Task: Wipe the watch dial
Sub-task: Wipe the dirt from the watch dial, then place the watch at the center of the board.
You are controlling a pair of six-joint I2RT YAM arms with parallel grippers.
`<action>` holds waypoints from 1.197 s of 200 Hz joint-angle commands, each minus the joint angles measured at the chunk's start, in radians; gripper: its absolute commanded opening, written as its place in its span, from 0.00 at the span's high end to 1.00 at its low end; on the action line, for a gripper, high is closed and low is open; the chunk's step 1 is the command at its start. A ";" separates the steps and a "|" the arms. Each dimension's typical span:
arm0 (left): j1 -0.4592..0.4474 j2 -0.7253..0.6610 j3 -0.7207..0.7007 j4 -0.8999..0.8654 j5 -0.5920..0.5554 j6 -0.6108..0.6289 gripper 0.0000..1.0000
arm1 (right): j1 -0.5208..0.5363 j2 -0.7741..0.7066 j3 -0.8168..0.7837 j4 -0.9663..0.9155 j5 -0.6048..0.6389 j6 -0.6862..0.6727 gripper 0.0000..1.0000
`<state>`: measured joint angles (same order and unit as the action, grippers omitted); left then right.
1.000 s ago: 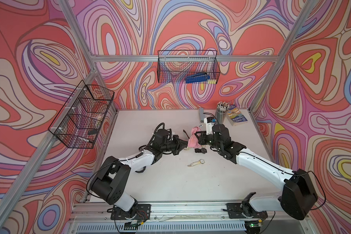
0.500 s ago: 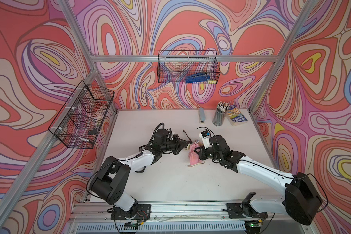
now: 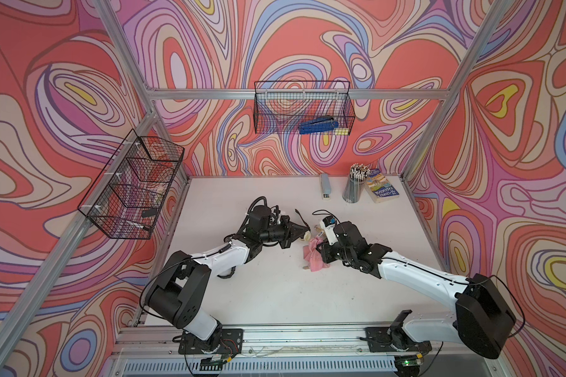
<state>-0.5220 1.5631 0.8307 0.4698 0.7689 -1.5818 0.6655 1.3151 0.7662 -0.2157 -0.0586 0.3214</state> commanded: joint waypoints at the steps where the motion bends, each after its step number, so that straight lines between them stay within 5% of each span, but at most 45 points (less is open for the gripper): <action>1: 0.005 -0.002 0.029 -0.011 0.029 0.006 1.00 | 0.002 -0.062 0.006 -0.024 0.010 -0.015 0.99; 41: 0.004 0.005 0.032 -0.011 0.036 0.006 1.00 | 0.011 -0.131 0.013 -0.028 -0.055 -0.038 0.98; 80: -0.006 0.012 0.040 -0.019 0.029 0.011 1.00 | 0.047 -0.032 0.091 0.005 -0.050 -0.043 0.98; 161: -0.022 -0.006 0.012 -0.009 0.013 -0.001 1.00 | 0.036 0.136 0.234 -0.003 0.085 0.160 1.00; 239: -0.021 0.005 0.017 0.007 0.018 -0.009 1.00 | 0.017 0.080 0.154 -0.078 0.098 0.174 1.00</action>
<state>-0.5304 1.5688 0.8383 0.4599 0.7399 -1.5757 0.6903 1.4425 0.9501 -0.2840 0.0010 0.4934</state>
